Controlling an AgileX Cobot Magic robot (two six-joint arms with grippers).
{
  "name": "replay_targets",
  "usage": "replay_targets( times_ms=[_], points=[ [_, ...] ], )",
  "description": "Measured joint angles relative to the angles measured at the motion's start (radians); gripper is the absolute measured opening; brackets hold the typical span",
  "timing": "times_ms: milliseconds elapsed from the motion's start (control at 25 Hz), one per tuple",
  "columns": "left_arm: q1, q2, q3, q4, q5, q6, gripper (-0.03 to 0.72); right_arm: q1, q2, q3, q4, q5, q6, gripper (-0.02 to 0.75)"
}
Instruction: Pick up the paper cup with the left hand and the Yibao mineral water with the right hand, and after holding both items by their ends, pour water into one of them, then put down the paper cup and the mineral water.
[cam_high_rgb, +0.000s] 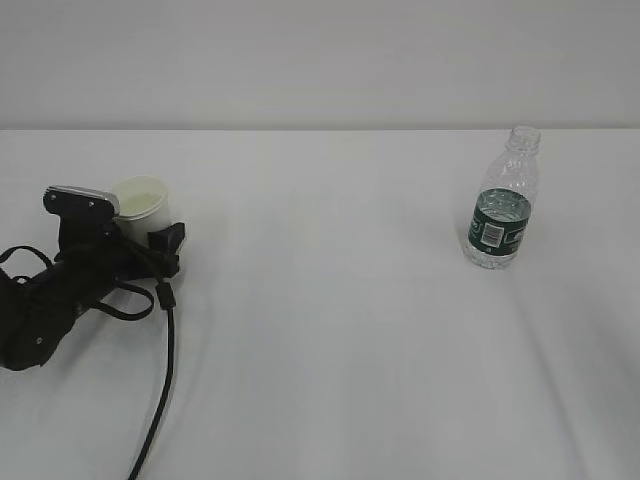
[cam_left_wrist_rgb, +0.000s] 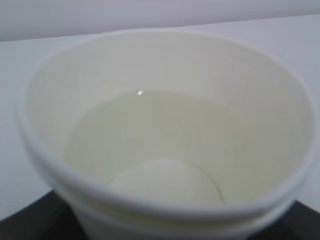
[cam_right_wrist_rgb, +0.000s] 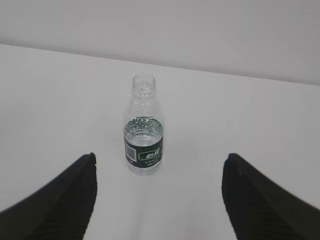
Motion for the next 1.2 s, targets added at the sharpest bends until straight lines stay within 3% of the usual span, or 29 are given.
replay_targets(
  times_ms=[1200],
  points=[
    [0.000,-0.047,0.054,0.002,0.004,0.041,0.543,0.000,0.022,0.000,0.002,0.000,0.000,0.589]
  ],
)
